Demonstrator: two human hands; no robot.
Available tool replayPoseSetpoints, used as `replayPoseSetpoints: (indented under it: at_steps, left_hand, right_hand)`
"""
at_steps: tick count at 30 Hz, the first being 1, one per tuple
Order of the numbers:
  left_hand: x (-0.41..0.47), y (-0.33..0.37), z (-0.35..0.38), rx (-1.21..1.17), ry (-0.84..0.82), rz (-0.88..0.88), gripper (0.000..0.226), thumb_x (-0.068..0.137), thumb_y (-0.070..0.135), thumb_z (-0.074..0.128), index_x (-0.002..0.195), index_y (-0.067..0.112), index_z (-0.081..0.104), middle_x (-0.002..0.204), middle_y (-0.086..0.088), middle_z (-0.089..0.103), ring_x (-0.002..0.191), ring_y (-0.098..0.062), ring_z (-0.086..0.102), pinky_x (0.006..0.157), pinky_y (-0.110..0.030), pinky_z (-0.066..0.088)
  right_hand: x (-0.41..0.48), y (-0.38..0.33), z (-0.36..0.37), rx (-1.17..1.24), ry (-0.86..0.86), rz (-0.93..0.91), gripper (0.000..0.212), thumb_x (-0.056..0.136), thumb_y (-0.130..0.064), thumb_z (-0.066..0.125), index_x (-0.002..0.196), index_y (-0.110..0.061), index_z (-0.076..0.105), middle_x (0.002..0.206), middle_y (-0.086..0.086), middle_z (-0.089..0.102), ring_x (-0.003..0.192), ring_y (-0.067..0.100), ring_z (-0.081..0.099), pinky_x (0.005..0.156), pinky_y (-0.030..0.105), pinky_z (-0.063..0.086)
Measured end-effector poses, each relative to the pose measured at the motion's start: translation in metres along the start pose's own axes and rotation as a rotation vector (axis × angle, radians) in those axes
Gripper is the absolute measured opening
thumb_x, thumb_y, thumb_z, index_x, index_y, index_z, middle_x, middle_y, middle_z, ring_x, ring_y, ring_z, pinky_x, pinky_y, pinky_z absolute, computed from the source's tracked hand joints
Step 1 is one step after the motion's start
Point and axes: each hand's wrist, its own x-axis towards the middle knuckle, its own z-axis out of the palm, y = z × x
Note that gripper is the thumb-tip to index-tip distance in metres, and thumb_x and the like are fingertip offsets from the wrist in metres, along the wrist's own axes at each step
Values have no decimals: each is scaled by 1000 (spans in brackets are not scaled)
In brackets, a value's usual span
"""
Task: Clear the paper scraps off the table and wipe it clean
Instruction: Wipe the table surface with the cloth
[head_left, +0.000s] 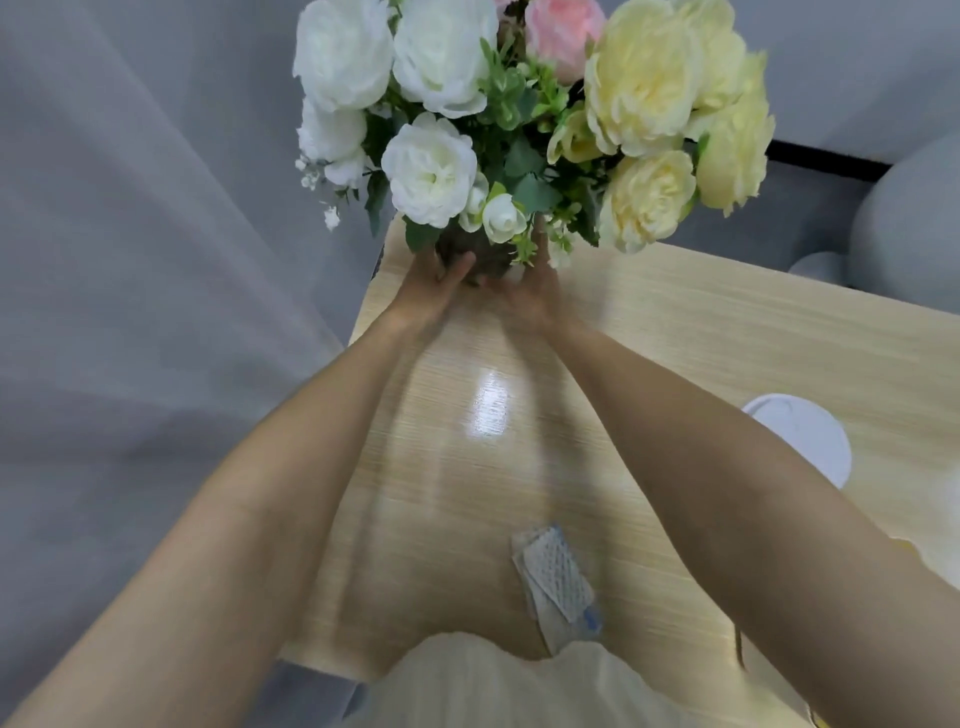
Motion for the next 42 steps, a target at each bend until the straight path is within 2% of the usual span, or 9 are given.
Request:
replayPoseSetpoints:
  at_steps: [5,10,13,19,23,27,32,37,42]
  left_hand:
    - [7,-12,-4,7,-27,52,52,97,17,52,140,17,22,132,13,32,125,-4,34,102,-12,29]
    - [11,-18,-3,0,-18,26,58,91,34,53,140,21,24,137,3,41,130,-16,41,110,-34,35]
    - [10,-14,-3,11,-12,-4,63,91,35,53,143,13,24,139,-4,45,129,-19,44,108,-34,37]
    - [12,-1,5,5,-16,-39,66,98,25,51,149,14,11,133,8,40,124,-11,43,94,-15,36]
    - [10,19,7,-17,-4,-51,72,96,33,52,151,19,8,140,6,42,126,-9,43,102,-23,38]
    - [2,62,8,11,30,5,68,97,33,50,150,16,11,142,-4,45,126,-13,46,103,-26,41]
    - [-12,121,13,29,6,65,78,87,50,52,149,24,13,143,-8,44,130,-21,45,108,-45,39]
    - [-26,191,45,41,0,141,75,89,51,52,147,22,17,141,-4,47,126,-19,49,107,-45,40]
    - [-42,255,118,-27,-48,230,65,98,28,49,149,13,12,144,-8,42,129,-20,44,104,-37,41]
  right_hand:
    - [11,2,9,-20,-6,-30,65,77,-17,76,133,-8,43,119,4,59,109,19,53,89,26,44]
    - [17,7,12,19,24,-48,75,74,-10,77,137,-8,37,118,-3,51,105,9,46,74,-6,31]
    - [17,8,13,-25,38,-66,81,71,-23,79,138,-9,37,128,3,53,114,18,50,92,17,39]
    - [16,4,-7,-27,11,-93,75,69,-18,80,133,-3,45,127,8,56,113,16,51,82,8,33]
    - [14,-16,-29,19,-9,-130,75,63,-11,84,128,-2,48,123,8,58,107,10,48,80,9,38]
    - [4,-43,-59,83,-22,-170,87,59,-13,86,131,-3,39,126,11,57,115,21,54,95,31,47]
    - [-18,-69,-105,161,-12,-189,79,70,1,79,134,0,33,128,12,53,110,16,50,79,13,41]
    - [-43,-93,-177,236,27,-182,73,74,4,75,134,2,33,132,16,48,120,27,49,55,1,40]
    - [-78,-85,-269,25,171,-238,82,71,-15,82,136,-4,34,132,11,52,119,25,52,73,12,35]
